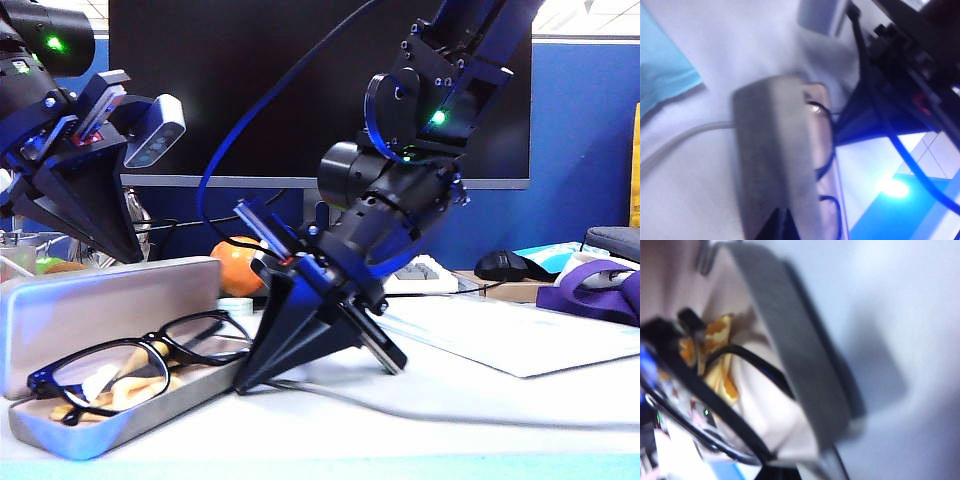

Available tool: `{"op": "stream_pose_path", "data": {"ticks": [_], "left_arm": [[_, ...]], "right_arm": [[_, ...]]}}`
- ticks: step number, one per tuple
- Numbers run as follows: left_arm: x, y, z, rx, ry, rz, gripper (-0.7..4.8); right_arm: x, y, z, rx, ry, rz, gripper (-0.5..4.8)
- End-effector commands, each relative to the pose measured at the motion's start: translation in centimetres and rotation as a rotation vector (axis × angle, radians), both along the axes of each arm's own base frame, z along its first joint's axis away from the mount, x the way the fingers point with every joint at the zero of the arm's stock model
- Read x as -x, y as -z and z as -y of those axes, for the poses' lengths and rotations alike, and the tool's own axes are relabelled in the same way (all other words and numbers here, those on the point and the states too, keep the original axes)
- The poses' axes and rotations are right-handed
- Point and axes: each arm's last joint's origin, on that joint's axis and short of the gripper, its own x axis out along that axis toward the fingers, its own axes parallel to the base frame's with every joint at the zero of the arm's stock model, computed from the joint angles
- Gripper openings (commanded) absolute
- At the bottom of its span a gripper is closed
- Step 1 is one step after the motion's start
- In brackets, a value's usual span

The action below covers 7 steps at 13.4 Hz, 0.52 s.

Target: Pick up the glasses, fold the temples of the glasses, place the glasses into the glasses case, and finally close the glasses case.

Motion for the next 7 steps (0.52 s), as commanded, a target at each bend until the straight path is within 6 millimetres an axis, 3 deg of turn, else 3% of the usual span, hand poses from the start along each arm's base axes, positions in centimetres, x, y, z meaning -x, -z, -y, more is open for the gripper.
{"op": "stream_pose_path", "data": {"ticks": [1,7], "left_arm": [[0.04,-0.15,0.17,0.053,0.025,-0.005,-0.05],[-0.03,-0.21,0.27,0.086,0.038,-0.005,-0.05]], "right_arm": [[-0.42,-0.12,-0.3,-0.001,0.031,0.048,-0.01],[-0.5,-0.16,-0.38,-0.007,0.042,0.047,-0.01]]}}
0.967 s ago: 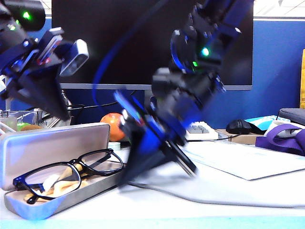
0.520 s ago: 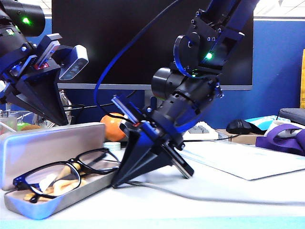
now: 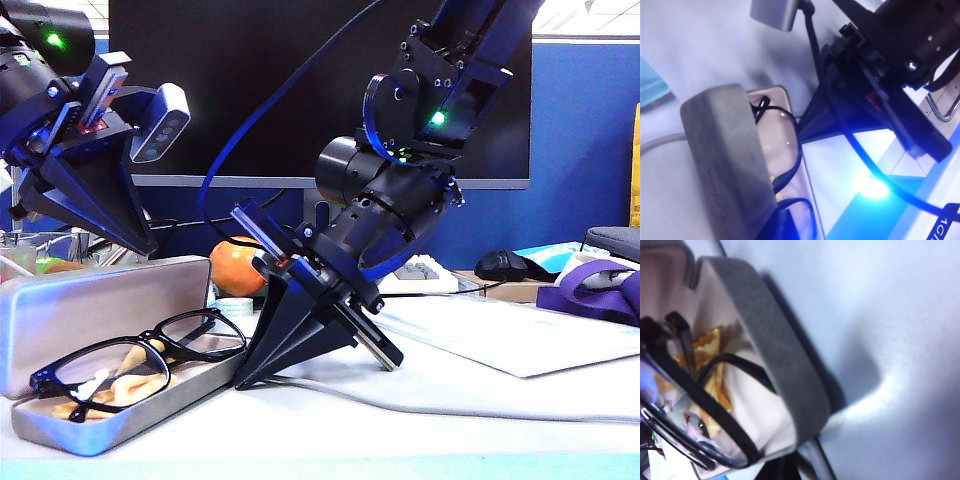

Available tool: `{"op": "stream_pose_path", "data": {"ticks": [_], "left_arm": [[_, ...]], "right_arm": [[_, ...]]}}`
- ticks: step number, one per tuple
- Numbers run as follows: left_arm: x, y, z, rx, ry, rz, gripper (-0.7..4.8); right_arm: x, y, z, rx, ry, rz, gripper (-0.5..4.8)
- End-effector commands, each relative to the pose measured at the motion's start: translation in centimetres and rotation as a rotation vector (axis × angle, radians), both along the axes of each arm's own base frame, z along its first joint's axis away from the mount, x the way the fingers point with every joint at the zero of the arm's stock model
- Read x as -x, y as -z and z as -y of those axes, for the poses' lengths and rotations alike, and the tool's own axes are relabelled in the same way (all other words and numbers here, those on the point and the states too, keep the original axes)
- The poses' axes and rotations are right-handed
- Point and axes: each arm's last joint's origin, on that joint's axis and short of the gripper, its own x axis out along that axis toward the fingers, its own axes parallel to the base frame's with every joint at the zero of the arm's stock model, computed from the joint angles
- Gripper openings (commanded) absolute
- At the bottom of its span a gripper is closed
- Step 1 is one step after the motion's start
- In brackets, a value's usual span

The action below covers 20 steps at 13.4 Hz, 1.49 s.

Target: Pick up the glasses, fold the temples of the glasses, place the glasses into the glasses case, and finally close the glasses case.

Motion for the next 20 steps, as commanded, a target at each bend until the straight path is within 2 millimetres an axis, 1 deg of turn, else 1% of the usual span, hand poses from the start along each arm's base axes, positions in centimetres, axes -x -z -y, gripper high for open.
{"op": "stream_pose_path", "data": {"ticks": [1,6,7,8,10,11,13,15,17,18,19,20], "left_arm": [[-0.2,0.0,0.1,0.012,0.005,0.013,-0.05],[-0.4,0.3,0.2,0.021,0.007,0.016,-0.05],[-0.5,0.2,0.2,0.006,-0.003,0.02,-0.05],[-0.5,0.1,-0.1,-0.074,-0.067,0.037,-0.05],[-0.6,-0.9,-0.1,-0.085,-0.092,0.083,-0.05],[-0.8,-1.5,-0.2,-0.12,-0.157,0.099,-0.05],[-0.9,-1.5,-0.3,-0.148,-0.185,0.105,-0.05],[-1.0,-1.3,-0.3,-0.155,-0.186,0.095,-0.05],[-1.2,0.0,-0.2,-0.171,-0.18,0.048,-0.05],[-1.2,1.0,-0.1,-0.15,-0.158,-0.005,-0.05],[-1.2,1.2,0.0,-0.125,-0.145,-0.02,-0.05],[-1.3,1.2,0.2,-0.064,-0.121,-0.027,-0.05]], "right_arm": [[-0.1,-0.2,-0.2,-0.016,0.011,0.01,-0.01],[-0.2,-0.2,-0.3,-0.022,0.013,0.017,-0.01],[-0.2,-0.2,-0.2,-0.02,0.013,0.015,-0.01],[-0.2,-0.2,-0.2,-0.02,0.013,0.013,-0.01],[-0.2,-0.2,-0.2,-0.02,0.013,0.014,-0.01],[-0.2,-0.2,-0.2,-0.019,0.013,0.014,-0.01],[-0.2,-0.2,-0.2,-0.02,0.013,0.014,-0.01],[-0.2,-0.2,-0.2,-0.02,0.013,0.015,-0.01],[-0.2,-0.2,-0.2,-0.021,0.013,0.015,-0.01],[-0.2,-0.2,-0.2,-0.021,0.013,0.016,-0.01],[-0.2,-0.2,-0.3,-0.022,0.013,0.017,-0.01],[-0.2,-0.2,-0.3,-0.024,0.016,0.018,-0.01]]}}
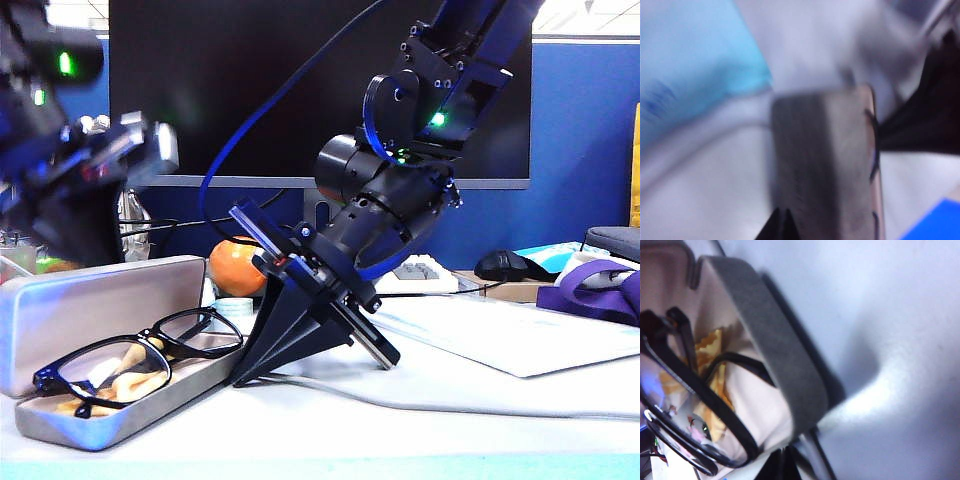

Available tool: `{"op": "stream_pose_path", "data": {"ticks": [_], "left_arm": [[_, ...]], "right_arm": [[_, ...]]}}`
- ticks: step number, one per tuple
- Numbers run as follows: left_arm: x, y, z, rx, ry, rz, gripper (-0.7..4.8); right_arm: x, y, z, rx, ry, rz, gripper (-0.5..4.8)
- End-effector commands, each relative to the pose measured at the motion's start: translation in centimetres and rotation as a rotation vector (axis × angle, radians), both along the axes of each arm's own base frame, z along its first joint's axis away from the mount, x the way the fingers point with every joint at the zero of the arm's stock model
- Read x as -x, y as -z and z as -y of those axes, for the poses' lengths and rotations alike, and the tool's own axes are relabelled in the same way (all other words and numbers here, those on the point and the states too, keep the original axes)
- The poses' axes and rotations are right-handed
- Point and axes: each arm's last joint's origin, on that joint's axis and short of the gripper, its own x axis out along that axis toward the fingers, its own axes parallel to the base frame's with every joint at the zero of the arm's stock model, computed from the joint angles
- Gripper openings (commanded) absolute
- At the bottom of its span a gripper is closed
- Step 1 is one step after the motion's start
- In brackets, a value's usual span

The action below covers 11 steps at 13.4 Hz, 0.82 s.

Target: Pick up the glasses, fold the temples of the glasses, place the glasses into the glasses case, and finally close the glasses case.

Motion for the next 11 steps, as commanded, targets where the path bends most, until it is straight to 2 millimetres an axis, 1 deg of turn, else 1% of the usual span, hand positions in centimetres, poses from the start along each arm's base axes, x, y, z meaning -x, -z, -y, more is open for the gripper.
{"op": "stream_pose_path", "data": {"ticks": [1,8,10,11], "left_arm": [[-0.1,-0.2,0.4,0.129,0.051,-0.004,-0.05],[-0.4,0.1,0.6,0.142,0.042,-0.012,-0.05],[0.0,0.8,2.6,0.139,0.107,-0.028,-0.05],[0.4,1.0,4.1,0.139,0.155,-0.021,-0.05]], "right_arm": [[-0.1,-0.2,-0.2,-0.018,0.006,0.011,-0.01],[-0.3,-0.4,-0.3,-0.035,0.019,0.017,-0.01],[-0.3,-0.4,-0.5,-0.052,0.02,0.011,-0.01],[-0.3,-0.4,-0.4,-0.037,0.026,0.015,-0.01]]}}
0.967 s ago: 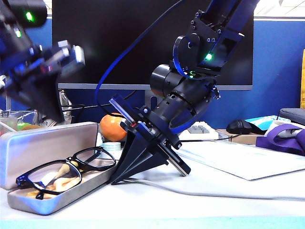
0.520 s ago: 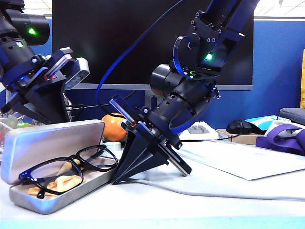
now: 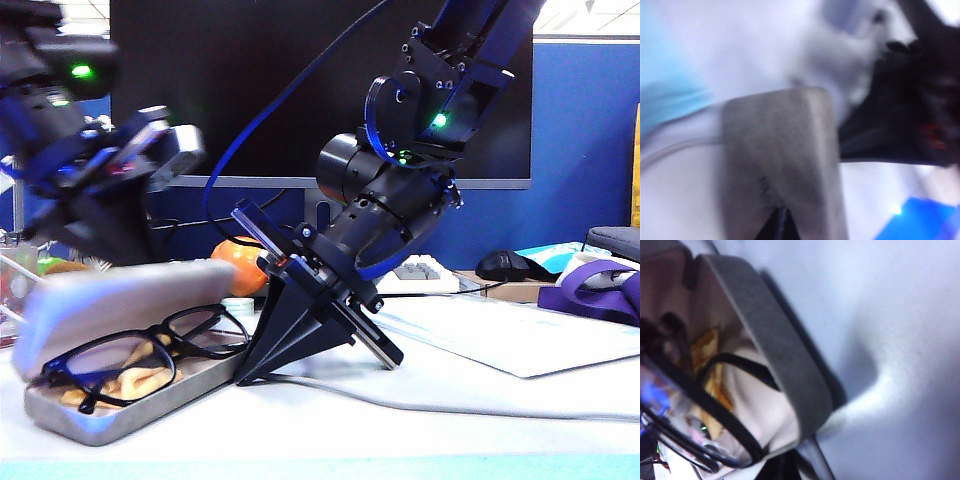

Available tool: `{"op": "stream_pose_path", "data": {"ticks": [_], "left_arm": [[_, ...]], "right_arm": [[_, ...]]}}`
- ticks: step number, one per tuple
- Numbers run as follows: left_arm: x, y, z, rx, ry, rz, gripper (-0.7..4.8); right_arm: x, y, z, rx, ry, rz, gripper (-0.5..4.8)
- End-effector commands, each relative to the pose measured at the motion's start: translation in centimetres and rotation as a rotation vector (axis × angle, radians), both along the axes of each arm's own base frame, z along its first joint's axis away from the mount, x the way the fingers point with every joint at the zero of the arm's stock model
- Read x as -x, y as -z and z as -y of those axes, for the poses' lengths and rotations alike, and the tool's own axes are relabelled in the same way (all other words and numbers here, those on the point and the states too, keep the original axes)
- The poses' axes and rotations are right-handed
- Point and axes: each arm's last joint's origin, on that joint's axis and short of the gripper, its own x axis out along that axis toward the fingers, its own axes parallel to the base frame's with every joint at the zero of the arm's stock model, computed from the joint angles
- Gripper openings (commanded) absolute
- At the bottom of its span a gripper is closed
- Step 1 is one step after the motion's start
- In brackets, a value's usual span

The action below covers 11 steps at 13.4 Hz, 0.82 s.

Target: Pick up the glasses, fold the temples of the glasses, place the glasses into the glasses case, and finally close the glasses case.

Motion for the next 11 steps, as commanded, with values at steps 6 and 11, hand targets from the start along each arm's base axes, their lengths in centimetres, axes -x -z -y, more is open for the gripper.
{"op": "stream_pose_path", "data": {"ticks": [6,11], "left_arm": [[0.7,0.1,3.0,0.012,0.078,0.036,-0.05],[1.9,-4.9,2.1,0.024,-0.006,0.284,-0.05]], "right_arm": [[-0.1,-1.3,0.2,-0.018,-0.01,0.063,-0.01],[-0.7,-7.5,2.9,-0.059,0.065,0.269,-0.01]]}}
